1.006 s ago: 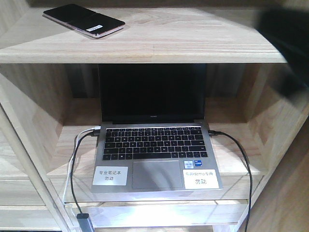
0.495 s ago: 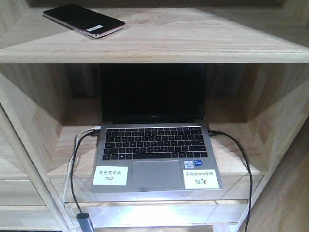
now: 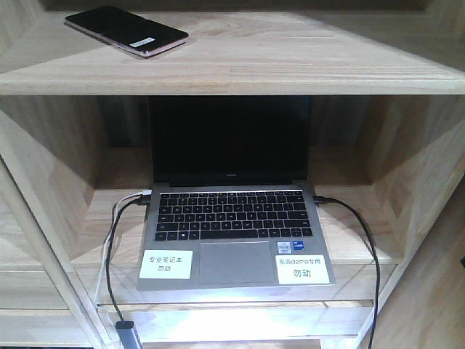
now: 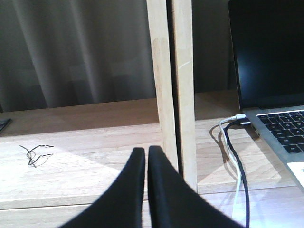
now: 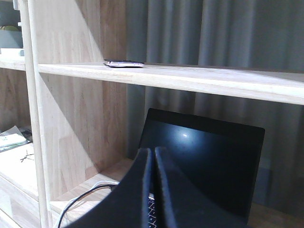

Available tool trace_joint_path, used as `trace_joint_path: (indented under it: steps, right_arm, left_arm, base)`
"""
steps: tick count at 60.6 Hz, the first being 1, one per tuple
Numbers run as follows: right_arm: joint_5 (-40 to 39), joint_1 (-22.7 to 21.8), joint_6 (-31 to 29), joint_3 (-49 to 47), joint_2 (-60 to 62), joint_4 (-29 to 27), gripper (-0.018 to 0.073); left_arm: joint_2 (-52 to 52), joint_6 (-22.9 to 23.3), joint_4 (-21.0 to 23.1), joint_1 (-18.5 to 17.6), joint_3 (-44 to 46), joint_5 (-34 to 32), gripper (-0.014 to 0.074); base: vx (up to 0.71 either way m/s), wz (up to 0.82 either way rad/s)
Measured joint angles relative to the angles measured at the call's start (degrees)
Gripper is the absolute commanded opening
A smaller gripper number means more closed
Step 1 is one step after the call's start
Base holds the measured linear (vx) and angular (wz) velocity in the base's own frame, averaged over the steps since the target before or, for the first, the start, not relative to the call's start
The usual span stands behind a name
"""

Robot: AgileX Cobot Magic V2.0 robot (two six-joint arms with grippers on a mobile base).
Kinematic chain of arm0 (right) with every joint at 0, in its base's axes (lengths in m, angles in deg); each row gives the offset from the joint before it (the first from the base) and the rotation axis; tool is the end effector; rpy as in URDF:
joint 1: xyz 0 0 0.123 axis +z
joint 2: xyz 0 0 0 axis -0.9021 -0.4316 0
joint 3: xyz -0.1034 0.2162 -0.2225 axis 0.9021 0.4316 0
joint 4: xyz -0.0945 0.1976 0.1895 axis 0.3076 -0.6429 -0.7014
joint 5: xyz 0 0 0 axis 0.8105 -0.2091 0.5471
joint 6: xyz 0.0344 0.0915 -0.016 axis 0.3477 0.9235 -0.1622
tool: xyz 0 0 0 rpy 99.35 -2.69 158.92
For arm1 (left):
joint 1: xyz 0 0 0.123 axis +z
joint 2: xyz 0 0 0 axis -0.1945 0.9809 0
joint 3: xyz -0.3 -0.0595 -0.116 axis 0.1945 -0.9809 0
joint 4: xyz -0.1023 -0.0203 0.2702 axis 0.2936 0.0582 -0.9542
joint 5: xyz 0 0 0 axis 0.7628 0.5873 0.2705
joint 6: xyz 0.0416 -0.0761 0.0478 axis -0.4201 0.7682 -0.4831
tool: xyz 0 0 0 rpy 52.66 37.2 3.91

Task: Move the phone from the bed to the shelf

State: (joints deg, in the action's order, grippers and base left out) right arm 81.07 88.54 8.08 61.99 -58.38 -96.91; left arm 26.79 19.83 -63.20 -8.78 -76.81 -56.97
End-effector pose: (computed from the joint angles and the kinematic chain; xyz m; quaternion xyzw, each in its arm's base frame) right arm 0.0447 0.0379 0.3140 -0.1959 0.6395 0.2116 0.7127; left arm 0.0602 0.0020 0.1835 0.0316 0.7467 0.0532 0.6622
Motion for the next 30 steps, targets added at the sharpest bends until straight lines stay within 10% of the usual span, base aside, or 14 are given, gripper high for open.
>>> trace_joint_path:
  steps: [30]
  right_arm:
    - [-0.2,0.0,0.0,0.0,0.0,-0.2,-0.0006]
  left_arm:
    - [0.0,0.0,0.0,0.0,0.0,0.0,0.0001]
  base:
    - [0.00,0.00]
